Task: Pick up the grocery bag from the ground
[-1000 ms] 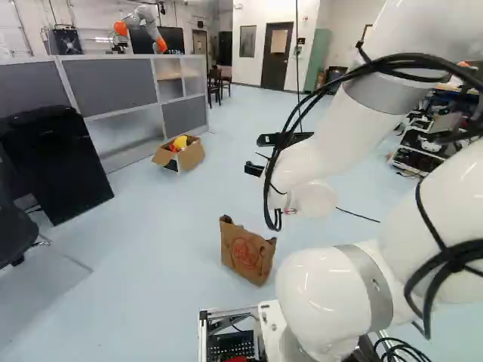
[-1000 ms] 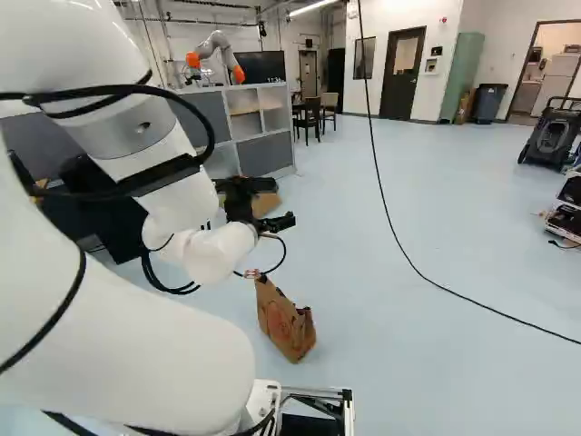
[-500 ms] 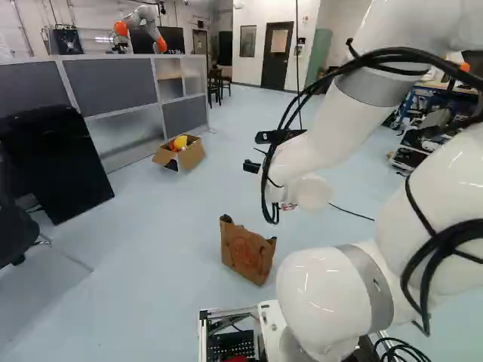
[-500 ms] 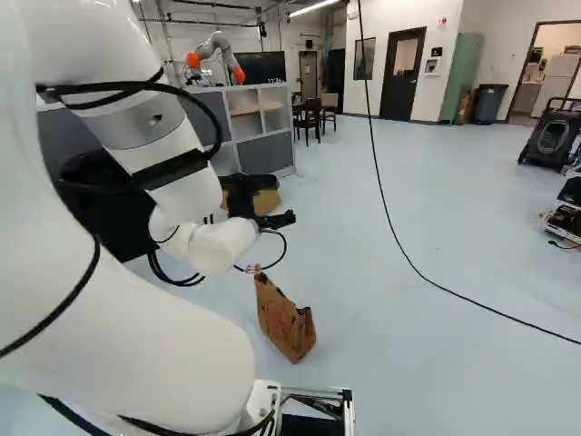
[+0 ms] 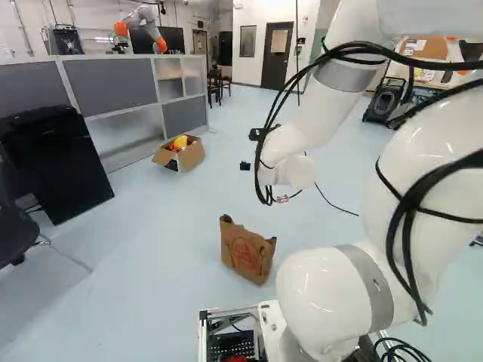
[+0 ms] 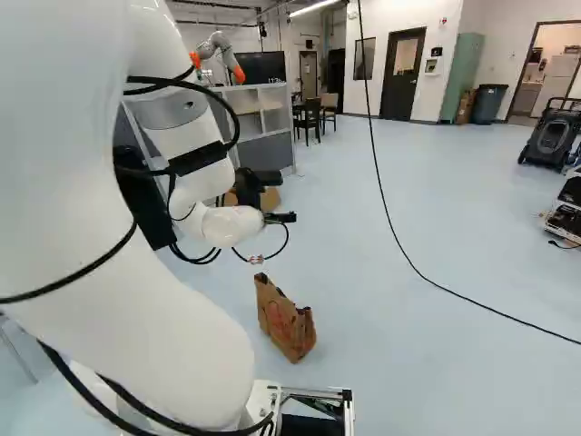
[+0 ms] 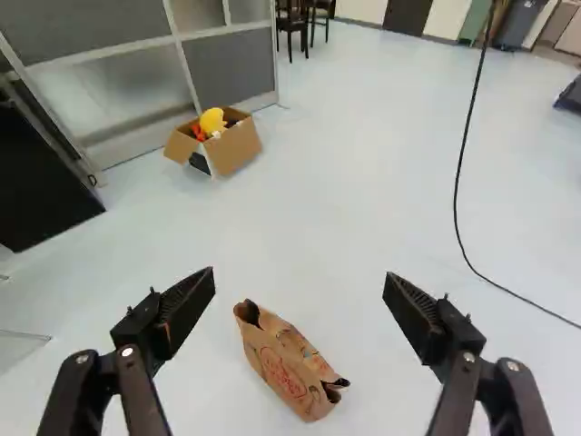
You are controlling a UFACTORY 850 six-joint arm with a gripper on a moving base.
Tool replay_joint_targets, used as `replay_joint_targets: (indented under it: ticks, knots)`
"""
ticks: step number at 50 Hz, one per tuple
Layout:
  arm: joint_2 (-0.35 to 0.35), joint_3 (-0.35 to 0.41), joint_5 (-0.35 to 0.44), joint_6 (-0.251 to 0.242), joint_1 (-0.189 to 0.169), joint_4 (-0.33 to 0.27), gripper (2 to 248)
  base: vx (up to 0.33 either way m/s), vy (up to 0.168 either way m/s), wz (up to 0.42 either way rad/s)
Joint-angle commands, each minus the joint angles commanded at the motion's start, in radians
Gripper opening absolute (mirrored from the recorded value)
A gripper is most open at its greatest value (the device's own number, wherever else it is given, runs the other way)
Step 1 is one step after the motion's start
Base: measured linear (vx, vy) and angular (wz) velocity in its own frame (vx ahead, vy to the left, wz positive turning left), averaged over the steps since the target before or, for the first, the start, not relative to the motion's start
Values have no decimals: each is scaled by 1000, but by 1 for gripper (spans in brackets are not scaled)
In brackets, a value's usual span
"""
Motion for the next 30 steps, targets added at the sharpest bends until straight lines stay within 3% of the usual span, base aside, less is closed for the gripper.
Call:
replay_joint_targets:
  ticks: [30]
  knots:
    - [-208, -229, -293, 0, 0, 0, 247, 0, 0, 0]
